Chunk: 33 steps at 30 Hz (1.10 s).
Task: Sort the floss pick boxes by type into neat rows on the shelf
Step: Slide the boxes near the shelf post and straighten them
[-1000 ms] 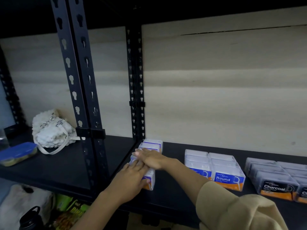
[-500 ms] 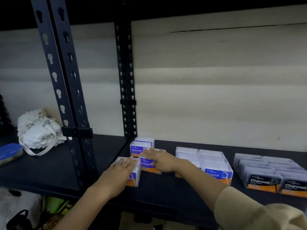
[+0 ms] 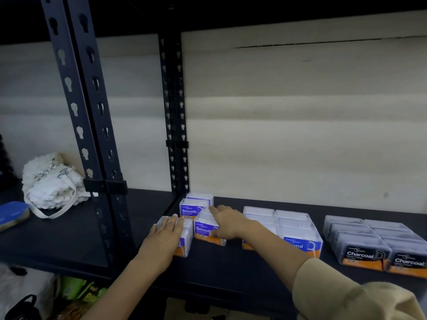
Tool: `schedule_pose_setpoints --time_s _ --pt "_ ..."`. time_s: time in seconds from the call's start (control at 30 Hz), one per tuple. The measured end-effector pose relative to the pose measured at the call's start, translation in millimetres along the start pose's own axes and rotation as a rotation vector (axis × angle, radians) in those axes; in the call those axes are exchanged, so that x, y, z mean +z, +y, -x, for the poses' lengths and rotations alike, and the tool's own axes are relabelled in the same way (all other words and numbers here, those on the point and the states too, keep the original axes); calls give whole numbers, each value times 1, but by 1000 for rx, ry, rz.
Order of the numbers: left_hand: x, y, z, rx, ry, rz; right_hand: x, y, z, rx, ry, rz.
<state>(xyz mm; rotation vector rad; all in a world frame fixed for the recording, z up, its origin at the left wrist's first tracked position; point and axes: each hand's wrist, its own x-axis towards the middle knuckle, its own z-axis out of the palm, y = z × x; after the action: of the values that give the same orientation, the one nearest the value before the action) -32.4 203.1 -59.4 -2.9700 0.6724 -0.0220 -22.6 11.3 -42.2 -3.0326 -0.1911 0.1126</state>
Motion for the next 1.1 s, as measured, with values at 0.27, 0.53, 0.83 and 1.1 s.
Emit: schedule_pose_setpoints --time_s 0.27,0.53,0.83,1.1 --pt "-5 -1 -12 -14 6 28 -3 3 11 -63 -31 -27" --pt "-7 3 -20 55 45 50 3 -1 22 -107 -15 -32" --pt "-8 7 -22 95 24 63 14 0 19 -131 0 27" --pt "-27 0 -38 76 79 304 -5 5 5 -128 85 -63"
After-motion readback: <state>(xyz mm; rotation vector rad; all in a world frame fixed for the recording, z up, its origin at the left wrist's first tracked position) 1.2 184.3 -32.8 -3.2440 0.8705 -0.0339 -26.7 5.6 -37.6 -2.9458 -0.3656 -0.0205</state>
